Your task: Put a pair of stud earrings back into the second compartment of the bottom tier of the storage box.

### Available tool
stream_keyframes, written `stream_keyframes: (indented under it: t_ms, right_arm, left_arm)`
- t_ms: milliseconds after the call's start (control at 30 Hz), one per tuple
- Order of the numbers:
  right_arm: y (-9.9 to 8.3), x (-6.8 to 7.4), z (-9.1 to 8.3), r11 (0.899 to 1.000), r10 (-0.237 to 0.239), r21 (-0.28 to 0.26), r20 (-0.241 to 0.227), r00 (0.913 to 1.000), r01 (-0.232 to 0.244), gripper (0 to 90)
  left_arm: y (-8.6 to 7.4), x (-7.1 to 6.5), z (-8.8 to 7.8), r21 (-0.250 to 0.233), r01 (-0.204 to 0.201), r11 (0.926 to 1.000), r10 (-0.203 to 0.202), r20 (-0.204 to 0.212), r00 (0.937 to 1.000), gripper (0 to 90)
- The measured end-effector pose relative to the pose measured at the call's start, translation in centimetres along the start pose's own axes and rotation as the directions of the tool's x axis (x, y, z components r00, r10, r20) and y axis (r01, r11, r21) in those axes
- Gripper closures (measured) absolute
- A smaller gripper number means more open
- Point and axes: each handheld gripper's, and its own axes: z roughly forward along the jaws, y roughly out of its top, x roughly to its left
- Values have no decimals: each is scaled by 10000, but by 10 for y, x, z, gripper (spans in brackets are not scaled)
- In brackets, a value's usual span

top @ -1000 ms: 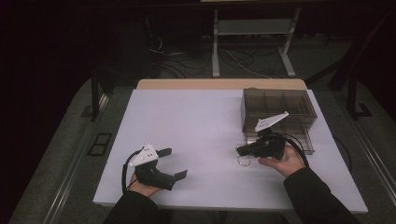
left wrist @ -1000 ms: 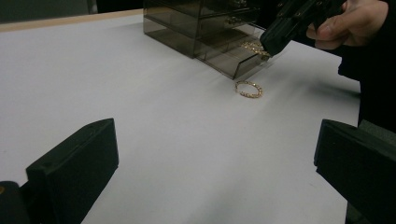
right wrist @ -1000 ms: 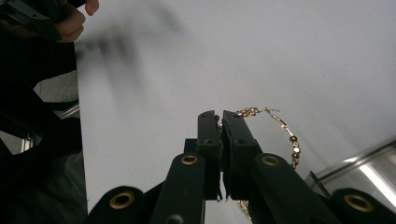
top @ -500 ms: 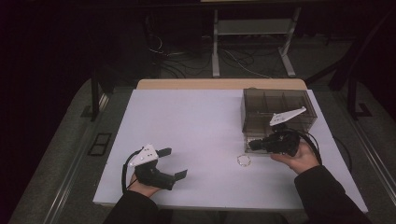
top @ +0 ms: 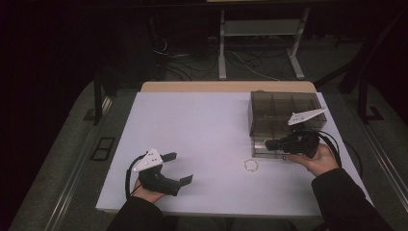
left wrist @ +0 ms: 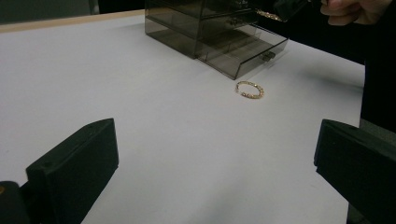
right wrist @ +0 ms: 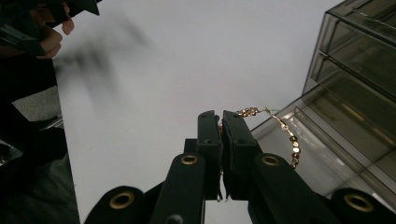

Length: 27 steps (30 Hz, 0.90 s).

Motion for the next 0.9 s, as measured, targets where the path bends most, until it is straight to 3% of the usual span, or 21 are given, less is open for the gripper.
stream_keyframes:
  t_ms: [900]
  right_arm:
    - [-19, -31, -25, 9972, 752, -67, 899, 9931, -749, 856]
  left_arm:
    - [0, 0, 0, 9, 7, 10000, -7, -8, 10000, 0]
